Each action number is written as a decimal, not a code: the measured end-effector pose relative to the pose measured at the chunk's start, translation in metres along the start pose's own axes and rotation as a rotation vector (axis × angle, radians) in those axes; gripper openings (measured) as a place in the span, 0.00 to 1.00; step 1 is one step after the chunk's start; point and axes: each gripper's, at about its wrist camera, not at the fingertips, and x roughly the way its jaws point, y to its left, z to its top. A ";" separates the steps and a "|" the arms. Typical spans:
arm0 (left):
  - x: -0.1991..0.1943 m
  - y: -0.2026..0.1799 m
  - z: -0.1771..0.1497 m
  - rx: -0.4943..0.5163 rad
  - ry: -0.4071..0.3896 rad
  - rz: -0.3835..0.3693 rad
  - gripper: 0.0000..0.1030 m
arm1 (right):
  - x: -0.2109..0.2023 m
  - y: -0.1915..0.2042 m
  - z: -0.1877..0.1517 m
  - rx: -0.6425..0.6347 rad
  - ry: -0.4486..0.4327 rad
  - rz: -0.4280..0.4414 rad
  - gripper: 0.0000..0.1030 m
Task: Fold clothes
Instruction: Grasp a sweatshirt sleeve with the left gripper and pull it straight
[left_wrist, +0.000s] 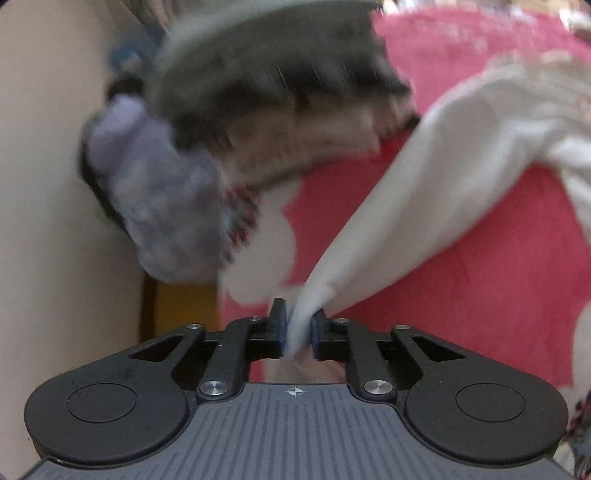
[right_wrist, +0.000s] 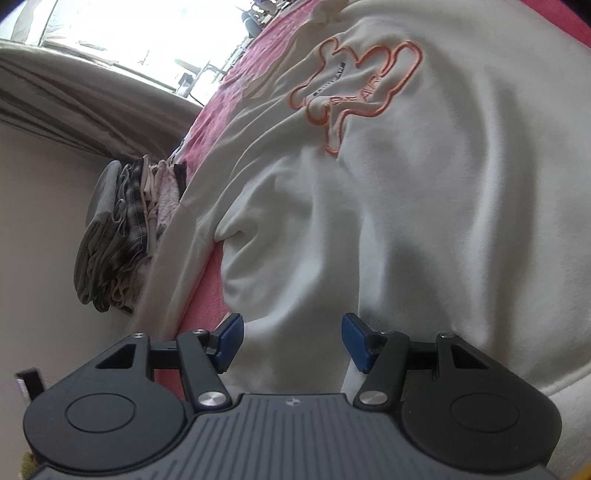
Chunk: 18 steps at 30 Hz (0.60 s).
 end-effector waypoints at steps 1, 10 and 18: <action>0.003 -0.002 -0.003 0.004 0.010 -0.016 0.28 | 0.000 -0.002 0.001 0.008 -0.002 0.001 0.59; -0.019 0.020 -0.017 -0.026 0.009 -0.123 0.58 | 0.002 -0.011 0.005 0.041 0.005 0.024 0.60; -0.067 0.053 -0.028 -0.147 -0.083 -0.087 0.59 | 0.000 -0.010 0.007 0.034 0.003 0.038 0.61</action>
